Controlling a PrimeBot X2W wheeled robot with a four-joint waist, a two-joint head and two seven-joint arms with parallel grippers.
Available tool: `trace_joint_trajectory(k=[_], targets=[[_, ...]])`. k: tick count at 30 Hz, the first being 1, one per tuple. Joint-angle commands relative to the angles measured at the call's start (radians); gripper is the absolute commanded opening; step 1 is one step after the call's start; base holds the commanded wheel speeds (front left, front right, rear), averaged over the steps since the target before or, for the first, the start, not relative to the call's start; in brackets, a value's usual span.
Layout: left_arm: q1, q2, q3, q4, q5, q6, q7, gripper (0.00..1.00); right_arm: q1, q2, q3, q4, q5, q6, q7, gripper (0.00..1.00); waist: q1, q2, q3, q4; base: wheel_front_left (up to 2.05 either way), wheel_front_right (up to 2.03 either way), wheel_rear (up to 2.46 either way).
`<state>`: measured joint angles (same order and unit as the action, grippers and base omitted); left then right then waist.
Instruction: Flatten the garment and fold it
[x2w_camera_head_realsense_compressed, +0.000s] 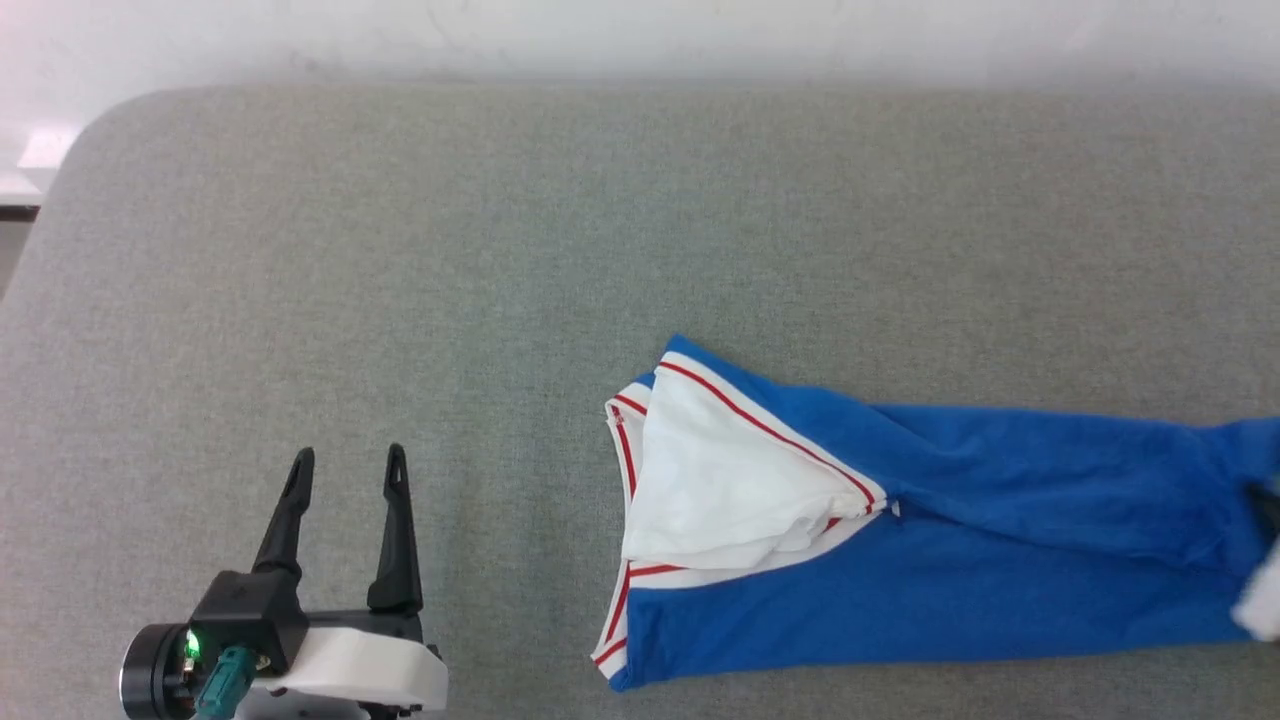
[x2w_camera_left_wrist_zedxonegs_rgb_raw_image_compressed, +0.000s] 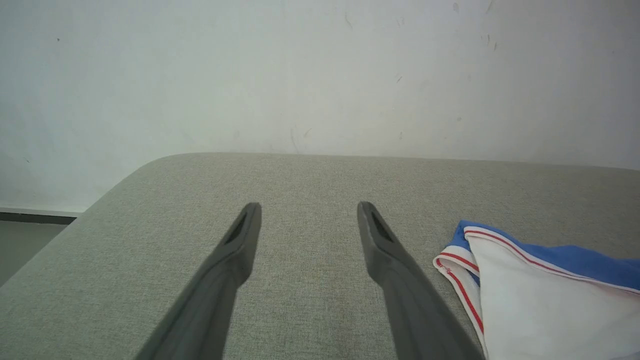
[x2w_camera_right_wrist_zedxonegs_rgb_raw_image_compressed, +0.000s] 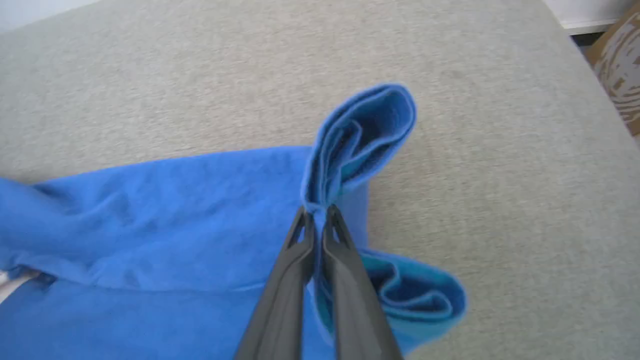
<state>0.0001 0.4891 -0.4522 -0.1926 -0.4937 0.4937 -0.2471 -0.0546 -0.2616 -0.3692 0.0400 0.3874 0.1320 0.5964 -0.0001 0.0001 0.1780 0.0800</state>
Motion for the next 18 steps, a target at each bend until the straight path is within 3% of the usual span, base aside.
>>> trace_joint_trajectory(k=[1,9,18], targets=[[0.011,-0.004,0.005,0.006,-0.003,-0.006,-0.006,1.00,0.008,0.020,0.042,-0.036,0.012,-0.001,0.010,0.00,0.0001,-0.0001,-0.018,-0.002,0.00,0.00,0.00],[0.010,0.001,0.003,0.011,0.001,-0.018,-0.008,1.00,-0.022,0.118,0.327,-0.197,0.092,-0.001,0.081,0.00,0.0001,-0.0001,-0.026,0.006,0.00,0.00,0.00],[-0.010,-0.010,-0.013,0.020,0.001,-0.023,-0.002,1.00,-0.122,0.178,0.594,-0.174,0.106,-0.001,0.091,0.00,0.0001,-0.0001,-0.011,0.042,0.00,0.00,0.00]])
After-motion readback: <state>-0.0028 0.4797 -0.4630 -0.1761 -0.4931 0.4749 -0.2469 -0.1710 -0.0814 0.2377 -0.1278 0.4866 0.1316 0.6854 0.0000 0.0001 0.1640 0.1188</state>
